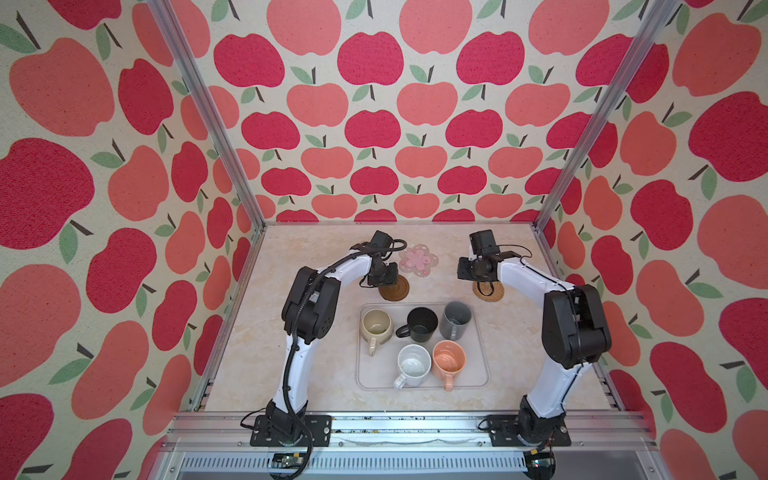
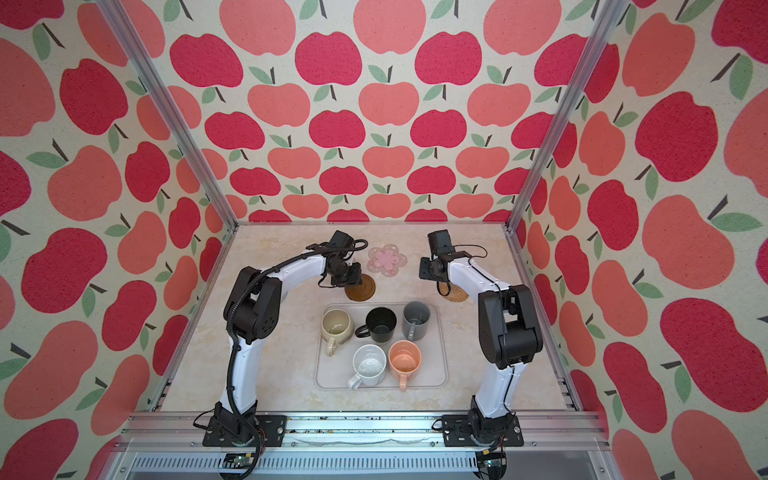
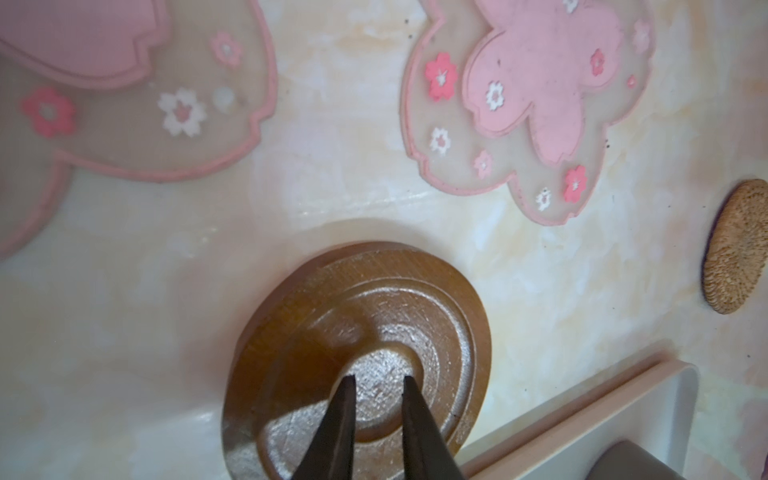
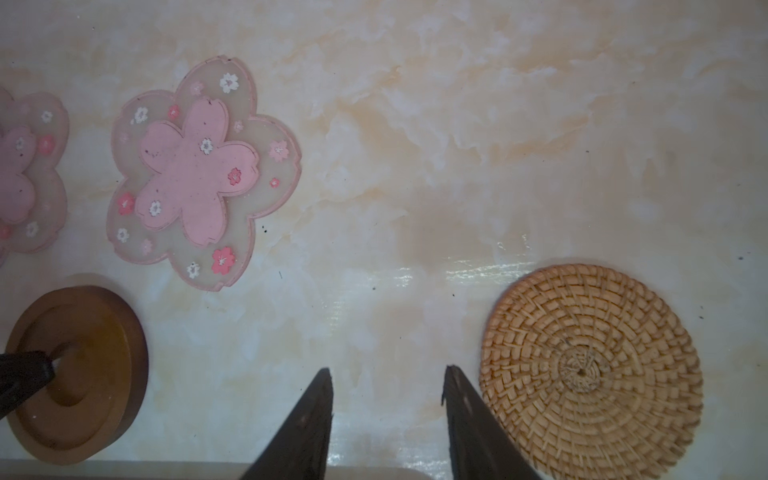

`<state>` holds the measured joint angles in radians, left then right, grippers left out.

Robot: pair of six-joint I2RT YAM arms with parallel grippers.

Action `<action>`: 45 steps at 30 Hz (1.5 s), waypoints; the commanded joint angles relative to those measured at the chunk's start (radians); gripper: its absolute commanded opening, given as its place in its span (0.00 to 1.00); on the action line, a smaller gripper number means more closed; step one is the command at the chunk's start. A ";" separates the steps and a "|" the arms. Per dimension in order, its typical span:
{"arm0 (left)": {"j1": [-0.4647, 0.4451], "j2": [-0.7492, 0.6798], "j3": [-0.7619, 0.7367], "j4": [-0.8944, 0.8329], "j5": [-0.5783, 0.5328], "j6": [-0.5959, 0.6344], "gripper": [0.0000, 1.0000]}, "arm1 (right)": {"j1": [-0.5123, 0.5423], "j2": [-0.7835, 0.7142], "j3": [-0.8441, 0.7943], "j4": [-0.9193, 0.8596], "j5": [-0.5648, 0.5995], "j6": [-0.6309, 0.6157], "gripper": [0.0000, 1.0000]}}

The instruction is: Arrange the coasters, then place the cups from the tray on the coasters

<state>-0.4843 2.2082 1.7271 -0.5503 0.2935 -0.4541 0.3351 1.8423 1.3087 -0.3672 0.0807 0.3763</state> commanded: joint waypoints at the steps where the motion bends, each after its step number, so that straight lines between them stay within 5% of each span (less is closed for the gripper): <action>1: 0.010 -0.013 0.073 0.030 0.015 0.017 0.24 | 0.018 0.034 0.042 0.018 -0.028 0.020 0.48; 20: 0.068 0.276 0.519 -0.173 0.001 0.030 0.30 | 0.067 0.152 0.142 0.030 -0.068 0.027 0.52; 45: 0.061 0.441 0.656 -0.188 0.106 -0.054 0.34 | 0.074 0.214 0.149 0.041 -0.060 0.027 0.55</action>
<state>-0.4179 2.6186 2.3558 -0.7010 0.3771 -0.4835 0.4057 2.0445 1.4422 -0.3294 0.0242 0.3885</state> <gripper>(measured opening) 0.338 0.546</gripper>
